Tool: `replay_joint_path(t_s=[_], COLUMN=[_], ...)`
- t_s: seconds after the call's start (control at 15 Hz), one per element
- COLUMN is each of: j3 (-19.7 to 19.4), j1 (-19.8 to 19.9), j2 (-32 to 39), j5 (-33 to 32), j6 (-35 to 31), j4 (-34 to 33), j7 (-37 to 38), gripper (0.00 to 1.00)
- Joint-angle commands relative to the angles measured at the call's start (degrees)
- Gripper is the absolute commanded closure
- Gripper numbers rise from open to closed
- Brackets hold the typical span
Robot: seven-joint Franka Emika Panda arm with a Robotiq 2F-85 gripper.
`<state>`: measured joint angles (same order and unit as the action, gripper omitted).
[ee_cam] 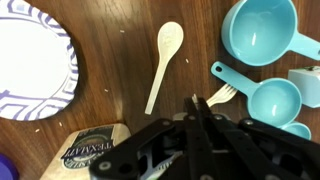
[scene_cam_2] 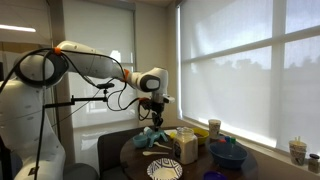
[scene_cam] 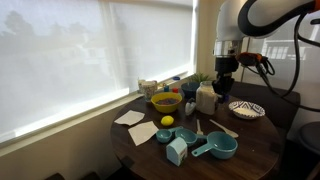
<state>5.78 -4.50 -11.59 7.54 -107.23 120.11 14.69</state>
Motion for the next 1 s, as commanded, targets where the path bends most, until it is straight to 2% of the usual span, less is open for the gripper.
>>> replay_joint_path(t_s=[0.0,0.8,0.93], j3=[0.6,2.1,1.9], j1=[-0.3,-0.1,-0.3], j2=[-1.9,-2.0,-1.9], j5=[2.0,0.8,2.6], j6=[-2.2,-5.9,-8.3], j4=[6.7,15.5,16.3], j7=[1.9,7.5,7.3], gripper=[0.99,0.99,0.99])
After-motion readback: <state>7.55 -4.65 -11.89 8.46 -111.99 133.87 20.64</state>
